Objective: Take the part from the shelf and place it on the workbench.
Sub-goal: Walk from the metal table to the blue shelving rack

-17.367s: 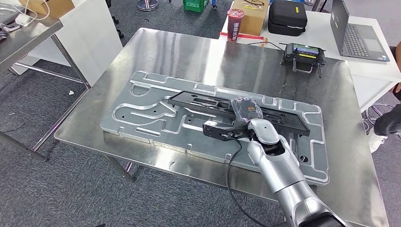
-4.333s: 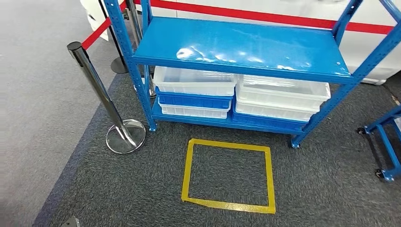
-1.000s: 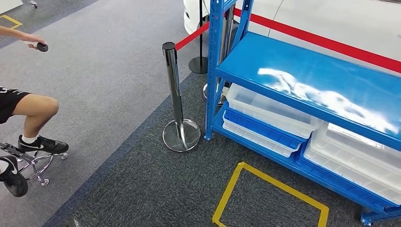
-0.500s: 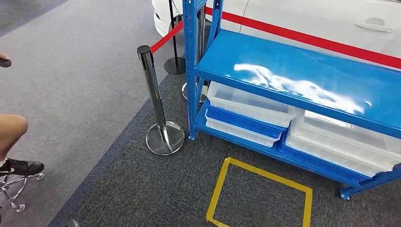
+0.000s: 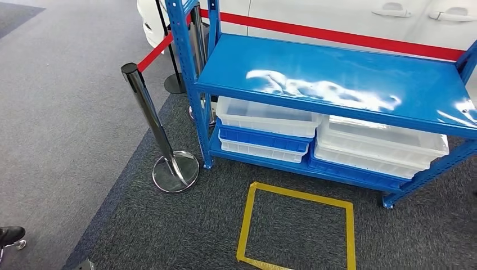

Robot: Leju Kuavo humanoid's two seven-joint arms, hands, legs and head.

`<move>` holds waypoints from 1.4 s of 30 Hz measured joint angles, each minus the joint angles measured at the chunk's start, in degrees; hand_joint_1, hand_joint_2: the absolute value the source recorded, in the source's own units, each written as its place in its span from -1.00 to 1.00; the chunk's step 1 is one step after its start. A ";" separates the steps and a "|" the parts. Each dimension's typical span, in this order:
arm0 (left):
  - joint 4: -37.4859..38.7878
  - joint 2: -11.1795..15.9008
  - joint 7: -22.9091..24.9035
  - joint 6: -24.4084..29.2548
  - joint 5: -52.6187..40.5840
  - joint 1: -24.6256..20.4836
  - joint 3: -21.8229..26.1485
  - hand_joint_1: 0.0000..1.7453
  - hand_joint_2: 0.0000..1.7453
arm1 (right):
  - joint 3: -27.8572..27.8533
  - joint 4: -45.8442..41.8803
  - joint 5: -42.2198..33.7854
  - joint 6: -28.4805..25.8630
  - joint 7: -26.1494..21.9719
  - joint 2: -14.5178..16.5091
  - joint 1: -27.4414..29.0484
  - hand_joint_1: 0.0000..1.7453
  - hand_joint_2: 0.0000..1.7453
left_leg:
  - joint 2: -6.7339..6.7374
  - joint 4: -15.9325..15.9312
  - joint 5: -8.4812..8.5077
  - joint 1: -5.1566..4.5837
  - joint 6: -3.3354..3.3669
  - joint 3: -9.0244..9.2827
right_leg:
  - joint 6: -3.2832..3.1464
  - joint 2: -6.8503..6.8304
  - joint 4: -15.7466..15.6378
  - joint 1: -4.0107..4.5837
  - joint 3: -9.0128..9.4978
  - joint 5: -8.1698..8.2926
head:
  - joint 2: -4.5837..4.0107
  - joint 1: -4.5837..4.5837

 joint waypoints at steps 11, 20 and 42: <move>0.01 0.11 0.02 0.02 0.01 0.21 0.02 -1.00 -1.00 | 0.00 0.01 0.00 0.00 0.00 0.17 -0.41 -1.00 -1.00 | -9.47 0.35 1.91 0.73 0.45 -1.56 | 0.08 7.75 0.29 -0.19 -0.46 0.43 | 0.00 -0.05; 0.02 0.02 0.01 -0.01 0.00 0.30 0.03 -1.00 -1.00 | 0.00 0.02 0.00 0.01 0.00 0.15 -0.33 -1.00 -1.00 | -3.58 -2.34 3.01 0.56 2.41 -0.88 | 2.53 2.01 14.93 -0.29 -8.23 -6.85 | 0.00 0.32; 0.02 0.14 0.02 0.02 0.02 0.19 0.04 -1.00 -1.00 | 0.00 0.01 0.00 0.02 0.03 0.20 -0.32 -1.00 -1.00 | -9.35 -0.30 1.44 0.72 0.49 -1.08 | 0.26 7.66 0.37 -0.36 -1.31 1.05 | 0.00 0.19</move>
